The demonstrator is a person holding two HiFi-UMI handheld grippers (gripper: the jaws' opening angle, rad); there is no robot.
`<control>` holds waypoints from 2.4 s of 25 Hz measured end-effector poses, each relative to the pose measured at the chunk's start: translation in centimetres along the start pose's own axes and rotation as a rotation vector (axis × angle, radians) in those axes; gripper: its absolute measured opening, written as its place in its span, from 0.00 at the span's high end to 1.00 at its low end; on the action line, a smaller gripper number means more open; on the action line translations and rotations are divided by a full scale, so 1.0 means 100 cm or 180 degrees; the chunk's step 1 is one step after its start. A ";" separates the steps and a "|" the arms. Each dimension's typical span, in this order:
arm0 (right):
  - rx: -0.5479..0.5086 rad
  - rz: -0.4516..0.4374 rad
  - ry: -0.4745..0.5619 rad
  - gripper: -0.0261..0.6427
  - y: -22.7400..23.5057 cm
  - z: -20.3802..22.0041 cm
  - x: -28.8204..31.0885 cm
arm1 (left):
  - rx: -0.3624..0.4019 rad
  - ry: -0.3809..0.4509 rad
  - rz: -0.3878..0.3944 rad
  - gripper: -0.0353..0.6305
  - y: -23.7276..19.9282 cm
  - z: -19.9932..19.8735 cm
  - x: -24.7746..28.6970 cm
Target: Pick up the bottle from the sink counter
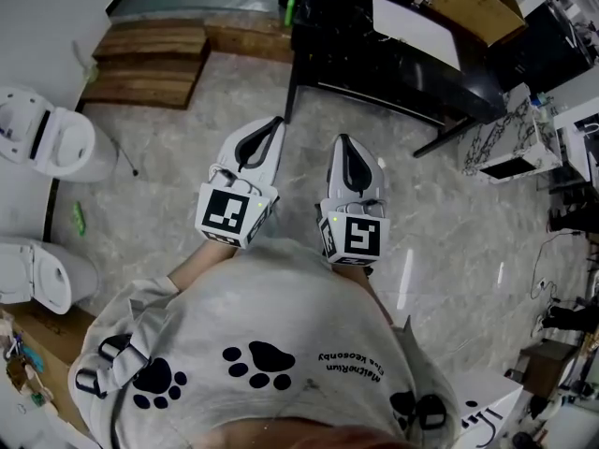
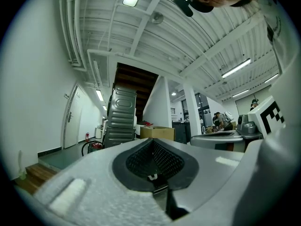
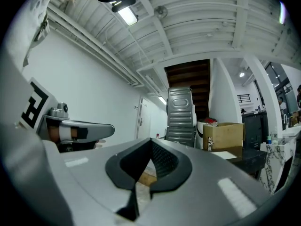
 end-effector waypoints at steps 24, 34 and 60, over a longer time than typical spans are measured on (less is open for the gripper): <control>0.0153 0.0332 -0.0219 0.96 0.075 -0.018 0.215 | -0.0052 -0.0212 0.0406 0.95 -0.127 -0.012 0.204; 0.0159 0.0361 -0.0285 0.96 0.076 -0.014 0.237 | -0.0070 -0.0307 0.0492 0.95 -0.140 -0.001 0.222; 0.0055 0.0148 -0.0312 0.96 0.122 -0.018 0.328 | -0.0173 -0.0377 0.0365 0.95 -0.177 0.002 0.312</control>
Point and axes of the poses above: the fingertips, and each gripper's own axes: x forward along the fingers, y to its right, z out of its underside, the point moved 2 cm from there along -x, backward along the fingers, and after that the axes turned 14 degrees about -y, right-handed, at the moved point
